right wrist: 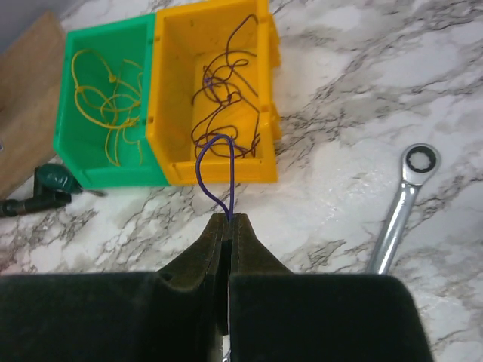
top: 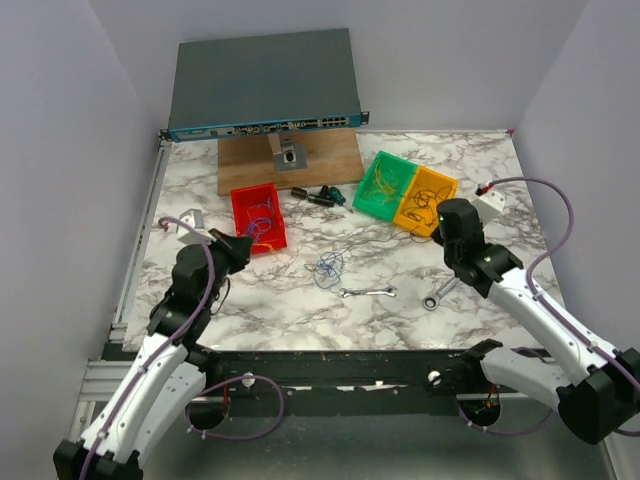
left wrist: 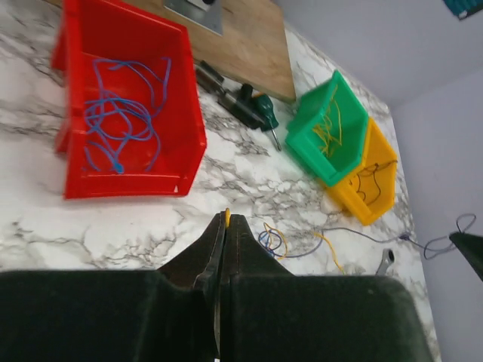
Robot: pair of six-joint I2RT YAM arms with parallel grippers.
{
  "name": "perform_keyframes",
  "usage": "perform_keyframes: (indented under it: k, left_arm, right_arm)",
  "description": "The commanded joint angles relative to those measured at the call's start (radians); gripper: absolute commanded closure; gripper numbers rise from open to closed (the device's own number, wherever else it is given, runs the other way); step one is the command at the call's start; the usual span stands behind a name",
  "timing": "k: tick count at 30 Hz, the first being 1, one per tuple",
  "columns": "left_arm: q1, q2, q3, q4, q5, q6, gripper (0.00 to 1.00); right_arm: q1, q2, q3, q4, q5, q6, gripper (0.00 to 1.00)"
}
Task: Untangle the cables
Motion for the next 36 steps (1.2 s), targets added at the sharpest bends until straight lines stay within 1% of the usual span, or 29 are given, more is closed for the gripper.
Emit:
perform_keyframes:
  k: [1,3,8,11,13,15,21,24,26,29,31,33,35,36]
  left_arm:
    - [0.047,-0.163,0.036,-0.249,-0.162,-0.028,1.0]
    - [0.052,-0.181,0.071,-0.291,-0.194,-0.006,1.0]
    - [0.053,-0.164,0.153,-0.374,-0.217,0.02,1.0]
    - [0.053,-0.159,0.188,-0.372,-0.192,0.054,1.0]
    - [0.053,-0.149,0.219,-0.39,-0.188,0.073,1.0]
    - [0.053,-0.14,0.269,-0.429,-0.216,0.095,1.0]
    - [0.066,-0.146,0.479,-0.584,-0.381,0.206,1.0]
    - [0.068,-0.16,0.543,-0.625,-0.458,0.239,1.0]
    - [0.067,-0.174,0.551,-0.63,-0.493,0.246,1.0]
    - [0.068,-0.183,0.541,-0.625,-0.502,0.246,1.0]
    - [0.068,-0.176,0.533,-0.627,-0.492,0.225,1.0]
    - [0.067,-0.168,0.514,-0.601,-0.43,0.22,1.0]
    - [0.068,-0.154,0.486,-0.552,-0.325,0.226,1.0]
    - [0.068,-0.143,0.467,-0.521,-0.249,0.235,1.0]
  right_arm:
    - [-0.005,-0.079,0.03,-0.099,0.173,0.065,0.99]
    - [-0.004,-0.103,0.047,-0.091,0.172,0.028,0.99]
    - [-0.004,-0.141,0.094,-0.111,0.167,-0.037,0.99]
    - [-0.004,-0.155,0.102,-0.08,0.061,-0.122,0.99]
    - [-0.004,-0.157,0.107,-0.092,0.054,-0.126,0.99]
    - [-0.004,-0.159,0.119,-0.134,0.131,-0.08,0.99]
    - [-0.004,-0.203,0.193,-0.315,0.393,0.074,0.99]
    - [-0.004,-0.269,0.195,-0.317,0.473,0.069,0.99]
    - [-0.005,-0.3,0.187,-0.281,0.495,0.018,0.99]
    - [-0.004,-0.314,0.181,-0.213,0.45,-0.088,0.99]
    - [-0.004,-0.305,0.185,-0.222,0.426,-0.088,0.99]
    - [-0.005,-0.296,0.179,-0.184,0.326,-0.153,0.99]
    - [-0.004,-0.29,0.157,-0.14,0.188,-0.209,0.99]
    - [-0.004,-0.288,0.144,-0.102,0.088,-0.251,0.99]
